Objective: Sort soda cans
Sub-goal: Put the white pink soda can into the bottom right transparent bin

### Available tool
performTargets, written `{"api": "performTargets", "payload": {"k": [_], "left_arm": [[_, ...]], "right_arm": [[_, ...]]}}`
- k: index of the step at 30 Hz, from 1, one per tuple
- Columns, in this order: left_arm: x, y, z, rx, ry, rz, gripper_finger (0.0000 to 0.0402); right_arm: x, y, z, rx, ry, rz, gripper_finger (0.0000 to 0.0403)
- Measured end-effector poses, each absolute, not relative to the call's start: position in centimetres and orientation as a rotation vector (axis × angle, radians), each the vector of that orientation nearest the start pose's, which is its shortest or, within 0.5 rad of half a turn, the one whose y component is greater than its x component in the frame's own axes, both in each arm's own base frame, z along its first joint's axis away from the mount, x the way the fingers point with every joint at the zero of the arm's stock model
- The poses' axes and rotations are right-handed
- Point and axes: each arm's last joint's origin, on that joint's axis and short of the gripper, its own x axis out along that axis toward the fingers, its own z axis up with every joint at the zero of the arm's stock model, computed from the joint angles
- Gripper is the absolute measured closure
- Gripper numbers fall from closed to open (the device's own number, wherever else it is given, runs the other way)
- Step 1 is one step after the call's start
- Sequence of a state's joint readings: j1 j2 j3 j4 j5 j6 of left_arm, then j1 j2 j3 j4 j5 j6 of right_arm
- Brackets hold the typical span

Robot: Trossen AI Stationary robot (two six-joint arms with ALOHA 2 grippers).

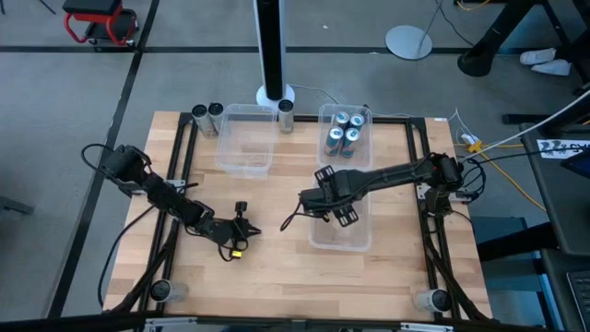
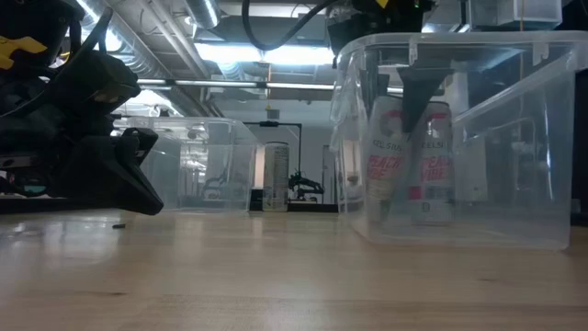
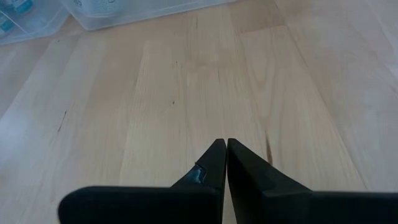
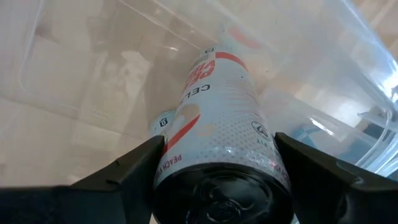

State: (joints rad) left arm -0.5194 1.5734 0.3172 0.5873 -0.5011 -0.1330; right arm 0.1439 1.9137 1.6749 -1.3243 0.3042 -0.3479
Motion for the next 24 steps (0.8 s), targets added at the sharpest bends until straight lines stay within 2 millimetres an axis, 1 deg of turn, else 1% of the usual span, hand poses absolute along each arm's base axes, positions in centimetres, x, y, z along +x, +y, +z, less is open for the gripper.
{"api": "performTargets", "payload": {"k": [4,6,9,14,15,17,20,24], "left_arm": [[20.36,-10.04,9.54,0.196,0.582,0.021,0.0394],[20.36,-10.04,9.54,0.196,0.582,0.021,0.0394],[20.36,-10.04,9.54,0.196,0.582,0.021,0.0394],[20.36,-10.04,9.54,0.196,0.582,0.022,0.0394],[20.36,-10.04,9.54,0.196,0.582,0.022,0.0394],[20.37,-10.04,9.54,0.196,0.582,0.022,0.0394],[20.36,-10.04,9.54,0.196,0.582,0.022,0.0394],[20.37,-10.03,9.54,0.196,0.582,0.022,0.0394]], "right_arm": [[35.95,4.27,25.71,-0.638,1.545,0.125,0.0116],[35.97,4.20,25.72,-0.657,1.545,0.106,0.0107],[36.01,4.06,25.80,-0.681,1.540,0.075,0.0078],[36.16,4.08,25.81,-0.683,1.524,0.066,0.0016],[36.22,4.10,25.81,-0.679,1.518,0.067,0.0010],[36.21,4.10,25.80,-0.679,1.519,0.071,0.0009],[36.18,4.07,25.85,-0.695,1.521,0.086,0.0023],[35.77,4.07,26.49,-0.695,1.513,0.093,0.0037]]}}
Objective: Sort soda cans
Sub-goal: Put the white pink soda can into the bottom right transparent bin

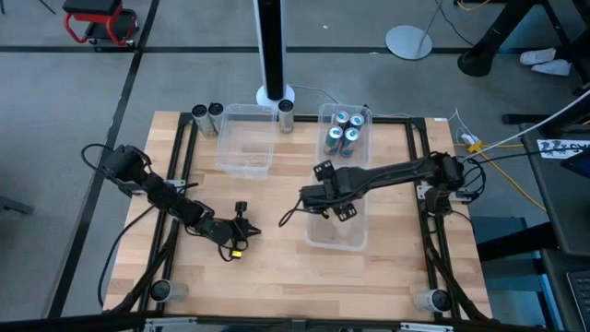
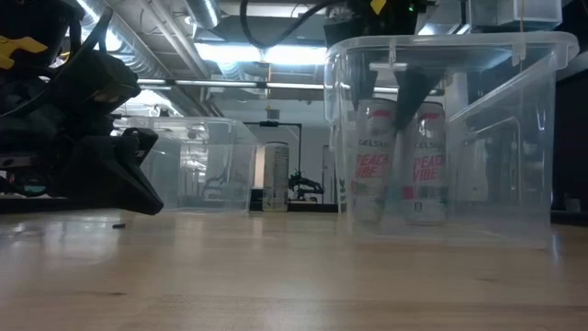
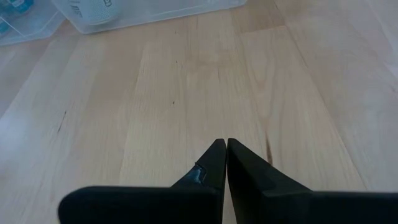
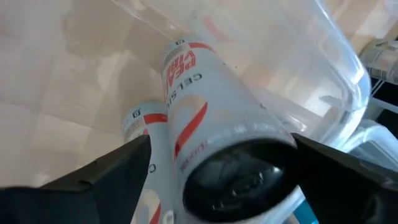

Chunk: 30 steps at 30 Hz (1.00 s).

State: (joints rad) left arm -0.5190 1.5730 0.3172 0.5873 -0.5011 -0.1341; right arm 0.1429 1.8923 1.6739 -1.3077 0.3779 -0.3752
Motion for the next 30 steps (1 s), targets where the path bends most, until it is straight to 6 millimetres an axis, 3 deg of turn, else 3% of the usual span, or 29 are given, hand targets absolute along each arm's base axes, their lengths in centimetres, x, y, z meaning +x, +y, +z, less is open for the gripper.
{"api": "performTargets", "payload": {"k": [12,15,22,30], "left_arm": [[20.4,-10.0,9.6,0.200,0.581,0.020,0.0394],[20.4,-10.0,9.5,0.195,0.581,0.022,0.0394],[20.4,-10.0,9.6,0.181,0.581,0.029,0.0394],[21.6,-9.8,10.3,0.174,0.562,0.054,0.0385]], "right_arm": [[33.5,3.7,30.8,-0.695,1.383,0.032,0.0037],[32.9,4.4,31.6,-0.719,1.348,0.025,0.0038],[30.3,9.0,33.5,-0.873,1.244,-0.021,0.0038],[26.0,15.7,33.8,-1.059,1.071,-0.242,0.0038]]}}
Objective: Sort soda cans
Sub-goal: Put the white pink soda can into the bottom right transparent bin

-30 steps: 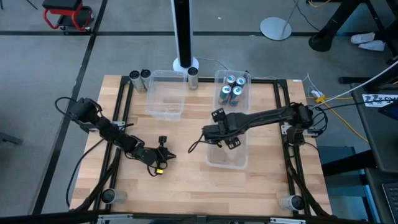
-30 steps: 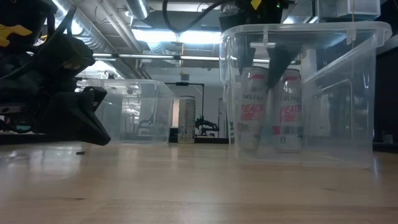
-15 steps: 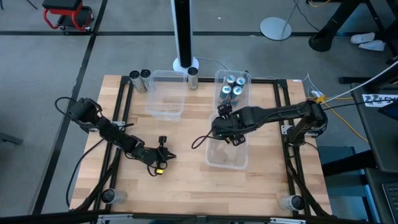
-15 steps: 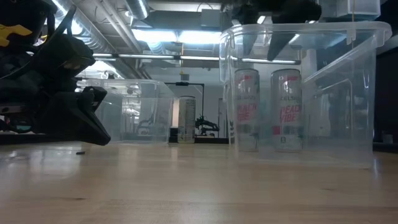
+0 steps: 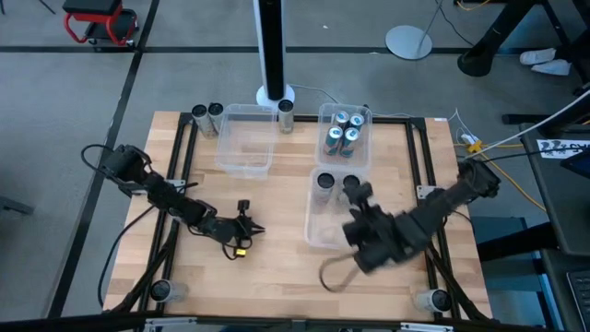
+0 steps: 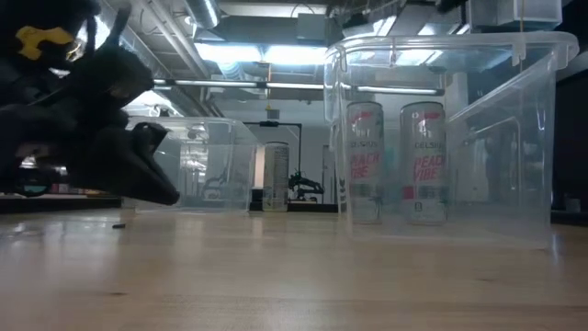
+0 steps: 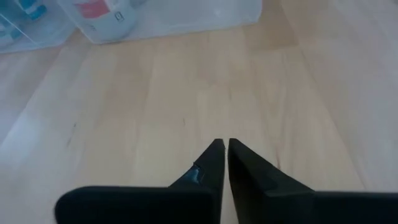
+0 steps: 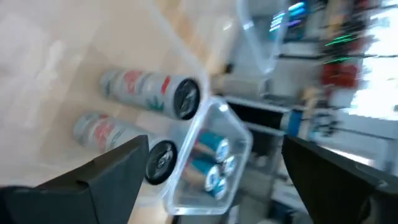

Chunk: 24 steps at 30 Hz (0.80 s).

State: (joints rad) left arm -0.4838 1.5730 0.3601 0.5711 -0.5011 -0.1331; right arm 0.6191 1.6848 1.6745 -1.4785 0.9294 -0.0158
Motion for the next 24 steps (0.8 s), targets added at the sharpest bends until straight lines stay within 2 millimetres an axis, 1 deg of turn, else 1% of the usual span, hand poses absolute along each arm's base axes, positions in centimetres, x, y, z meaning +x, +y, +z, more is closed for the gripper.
{"api": "performTargets", "payload": {"k": [2,5,7,10,13,16,18,21,24], "left_arm": [[22.1,-9.8,10.7,0.180,0.581,0.064,0.0365],[23.0,-9.8,11.8,0.180,0.625,0.074,0.0315],[23.6,-9.7,13.0,0.178,0.657,0.061,0.0274],[24.2,-9.4,15.5,0.177,0.744,0.029,0.0215],[24.4,-9.0,19.1,0.187,0.819,0.014,0.0169],[23.9,-8.6,23.5,0.210,0.892,0.026,0.0140],[23.0,-8.1,26.7,0.195,0.937,0.052,0.0129],[21.2,-7.3,31.0,0.142,0.984,0.113,0.0126],[18.8,-6.4,34.4,0.037,1.023,0.196,0.0129]], "right_arm": [[25.0,17.2,33.6,-1.092,1.001,-0.266,0.0038],[24.0,18.6,32.2,-1.153,0.917,-0.315,0.0038],[23.5,19.0,31.0,-1.171,0.887,-0.349,0.0038],[23.2,18.9,29.0,-1.180,0.864,-0.393,0.0038],[23.1,18.6,27.7,-1.231,0.826,-0.449,0.0038],[23.2,18.1,27.3,-1.277,0.768,-0.523,0.0038],[23.3,18.0,27.3,-1.291,0.734,-0.554,0.0038],[23.8,17.8,27.4,-1.297,0.695,-0.603,0.0038],[24.4,17.3,27.5,-1.296,0.694,-0.634,0.0038]]}}
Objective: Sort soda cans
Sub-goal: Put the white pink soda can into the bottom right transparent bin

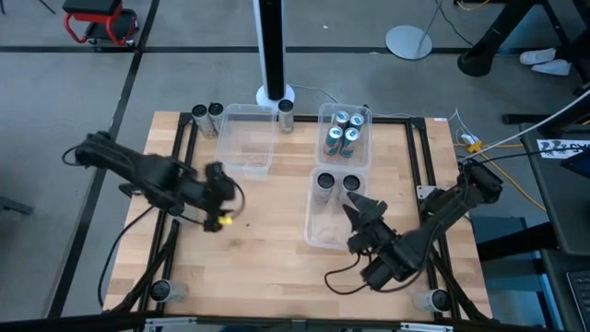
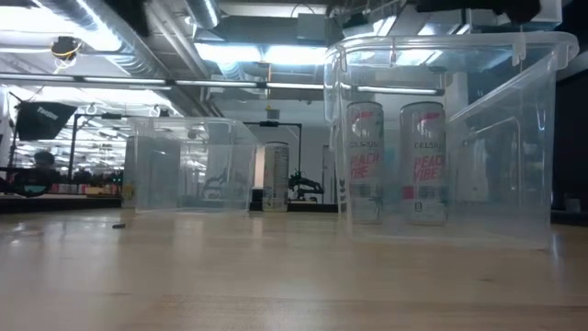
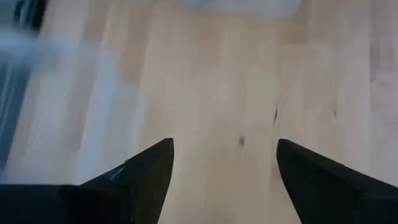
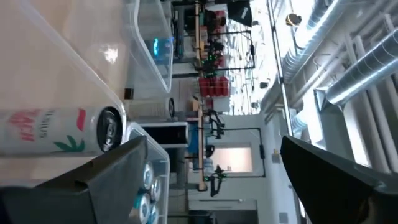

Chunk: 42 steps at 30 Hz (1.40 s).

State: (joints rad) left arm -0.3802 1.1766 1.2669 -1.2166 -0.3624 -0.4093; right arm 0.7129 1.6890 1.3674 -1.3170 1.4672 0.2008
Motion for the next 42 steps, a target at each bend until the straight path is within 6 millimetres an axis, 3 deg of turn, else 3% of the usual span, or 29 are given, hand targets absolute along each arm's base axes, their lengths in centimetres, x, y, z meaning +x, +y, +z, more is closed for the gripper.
{"api": "performTargets", "payload": {"k": [3,6,10,16,27,42], "left_arm": [[16.1,-5.6,36.0,-0.045,1.096,0.280,0.0130],[14.0,-4.8,36.3,-0.128,1.184,0.354,0.0129],[13.3,-4.8,36.1,-0.239,1.210,0.328,0.0128],[13.7,-5.0,35.1,-0.243,1.279,0.324,0.0128],[15.3,-5.8,29.3,-0.174,1.631,0.225,0.0128],[16.4,-4.0,28.5,-0.056,1.688,0.112,0.0128]], "right_arm": [[25.0,16.7,27.4,-1.298,0.716,-0.651,0.0038],[25.7,16.1,27.4,-1.290,0.734,-0.673,0.0038],[26.6,15.4,27.5,-1.288,0.754,-0.699,0.0038],[27.9,14.5,27.6,-1.282,0.752,-0.763,0.0038],[28.7,13.6,27.7,-1.308,0.786,-0.790,0.0038],[28.7,13.6,27.7,-1.313,0.783,-0.795,0.0038]]}}
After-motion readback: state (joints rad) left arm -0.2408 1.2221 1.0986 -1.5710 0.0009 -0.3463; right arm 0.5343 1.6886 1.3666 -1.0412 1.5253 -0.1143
